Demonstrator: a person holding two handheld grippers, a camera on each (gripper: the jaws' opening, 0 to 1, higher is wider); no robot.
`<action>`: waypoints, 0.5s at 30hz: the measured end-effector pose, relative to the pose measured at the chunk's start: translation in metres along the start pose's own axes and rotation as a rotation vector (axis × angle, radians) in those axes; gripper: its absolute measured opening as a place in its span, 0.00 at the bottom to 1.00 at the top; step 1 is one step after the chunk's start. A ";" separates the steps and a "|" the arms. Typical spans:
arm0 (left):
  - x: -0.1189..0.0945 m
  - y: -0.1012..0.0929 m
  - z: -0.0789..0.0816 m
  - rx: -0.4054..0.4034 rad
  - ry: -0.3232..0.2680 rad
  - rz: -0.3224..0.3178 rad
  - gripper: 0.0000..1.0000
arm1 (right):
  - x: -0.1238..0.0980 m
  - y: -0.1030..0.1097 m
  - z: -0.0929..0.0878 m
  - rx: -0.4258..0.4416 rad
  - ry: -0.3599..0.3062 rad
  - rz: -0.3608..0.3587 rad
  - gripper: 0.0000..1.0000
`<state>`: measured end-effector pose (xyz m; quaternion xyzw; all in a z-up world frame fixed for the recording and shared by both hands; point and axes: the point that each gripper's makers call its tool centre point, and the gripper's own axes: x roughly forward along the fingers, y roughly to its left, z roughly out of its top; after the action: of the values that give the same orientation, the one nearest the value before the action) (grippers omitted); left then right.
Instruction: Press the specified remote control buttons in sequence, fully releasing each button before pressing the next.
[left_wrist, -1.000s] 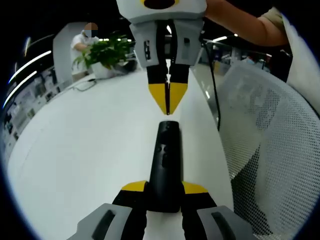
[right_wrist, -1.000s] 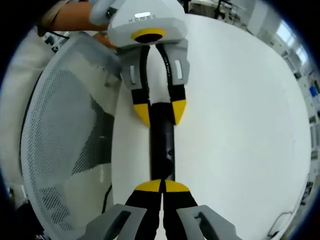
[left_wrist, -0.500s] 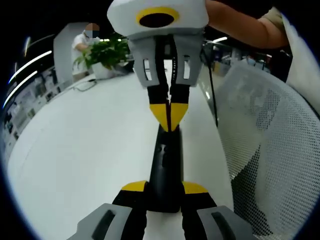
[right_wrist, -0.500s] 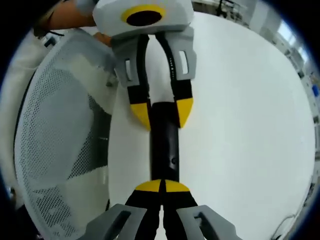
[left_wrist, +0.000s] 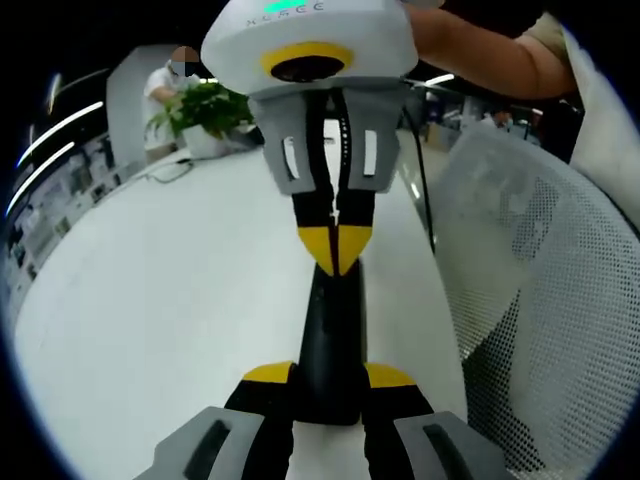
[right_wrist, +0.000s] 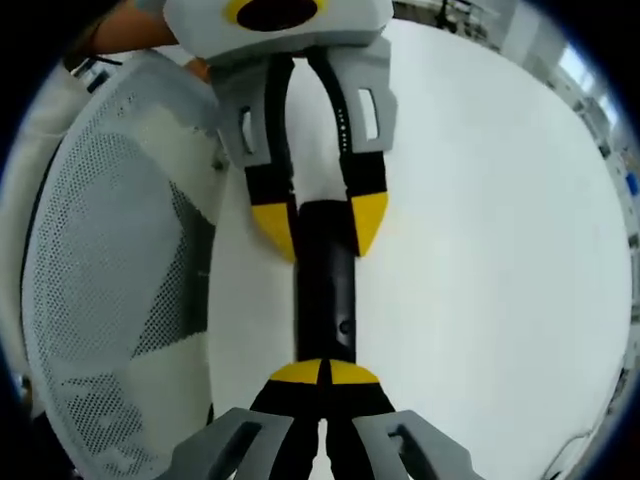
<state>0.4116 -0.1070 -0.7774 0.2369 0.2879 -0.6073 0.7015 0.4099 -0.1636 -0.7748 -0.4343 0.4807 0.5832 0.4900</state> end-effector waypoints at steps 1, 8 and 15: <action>0.000 0.000 0.000 -0.001 0.000 0.001 0.24 | 0.000 0.000 0.000 0.003 0.000 0.002 0.00; 0.001 0.000 0.001 0.002 0.008 -0.002 0.24 | 0.000 0.001 0.001 0.004 0.009 0.005 0.00; 0.001 0.000 0.002 -0.001 0.006 0.000 0.24 | 0.000 0.000 0.000 0.013 0.030 0.010 0.00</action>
<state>0.4118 -0.1087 -0.7769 0.2386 0.2904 -0.6065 0.7007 0.4099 -0.1632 -0.7745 -0.4373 0.4941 0.5759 0.4827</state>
